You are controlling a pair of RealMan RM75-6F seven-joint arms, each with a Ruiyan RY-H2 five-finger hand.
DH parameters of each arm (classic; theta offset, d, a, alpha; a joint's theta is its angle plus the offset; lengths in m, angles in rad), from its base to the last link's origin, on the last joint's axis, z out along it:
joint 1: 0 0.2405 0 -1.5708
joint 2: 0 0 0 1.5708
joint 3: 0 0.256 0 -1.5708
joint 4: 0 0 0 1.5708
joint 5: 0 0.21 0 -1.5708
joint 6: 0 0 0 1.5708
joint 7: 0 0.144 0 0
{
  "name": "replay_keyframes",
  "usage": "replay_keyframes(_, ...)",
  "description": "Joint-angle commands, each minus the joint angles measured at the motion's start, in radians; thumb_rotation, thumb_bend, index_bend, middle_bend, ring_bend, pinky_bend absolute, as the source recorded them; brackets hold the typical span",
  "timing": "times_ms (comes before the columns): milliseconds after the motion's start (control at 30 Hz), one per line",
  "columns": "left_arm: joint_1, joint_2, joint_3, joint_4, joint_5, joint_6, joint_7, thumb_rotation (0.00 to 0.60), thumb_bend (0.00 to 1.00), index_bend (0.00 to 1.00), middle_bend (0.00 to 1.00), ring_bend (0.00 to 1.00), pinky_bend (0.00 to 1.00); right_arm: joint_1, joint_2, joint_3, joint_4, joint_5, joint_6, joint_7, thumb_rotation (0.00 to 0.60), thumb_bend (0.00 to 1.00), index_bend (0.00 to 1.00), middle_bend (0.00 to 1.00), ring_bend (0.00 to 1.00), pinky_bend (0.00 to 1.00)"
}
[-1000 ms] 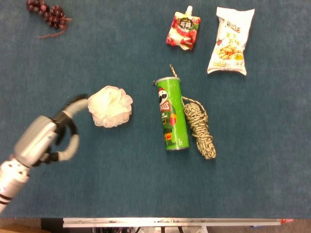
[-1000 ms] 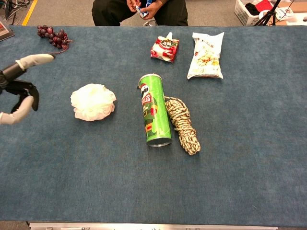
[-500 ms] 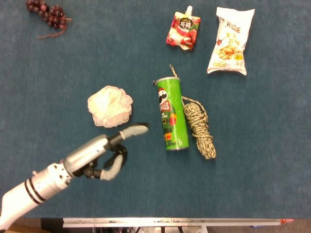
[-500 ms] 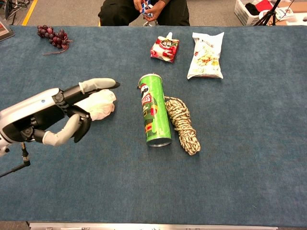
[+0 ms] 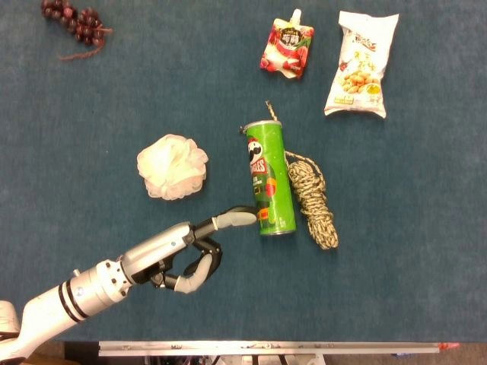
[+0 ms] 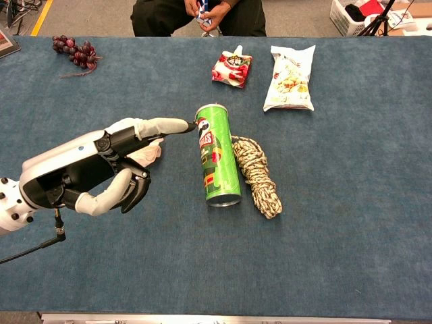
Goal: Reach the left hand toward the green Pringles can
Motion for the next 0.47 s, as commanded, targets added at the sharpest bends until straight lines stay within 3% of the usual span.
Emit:
replay_keyframes(33, -0.001, -0.011, -0.003, 0.003, -0.014, 0.012, -0.003, 0.6, 0.77, 0.06, 0.02, 0.68, 0.82, 0.0, 0.0, 0.0, -0.001, 0.001, -0.001, -0.002, 0.6, 0.9, 0.32, 0.35, 0.32, 0.63)
replay_keyframes(467, -0.01, -0.02, 0.009, 0.024, -0.029, 0.067, -0.042, 0.6, 0.77, 0.06, 0.03, 0.68, 0.82, 0.002, 0.005, 0.003, -0.011, 0.003, -0.006, -0.014, 0.6, 0.9, 0.32, 0.35, 0.32, 0.63)
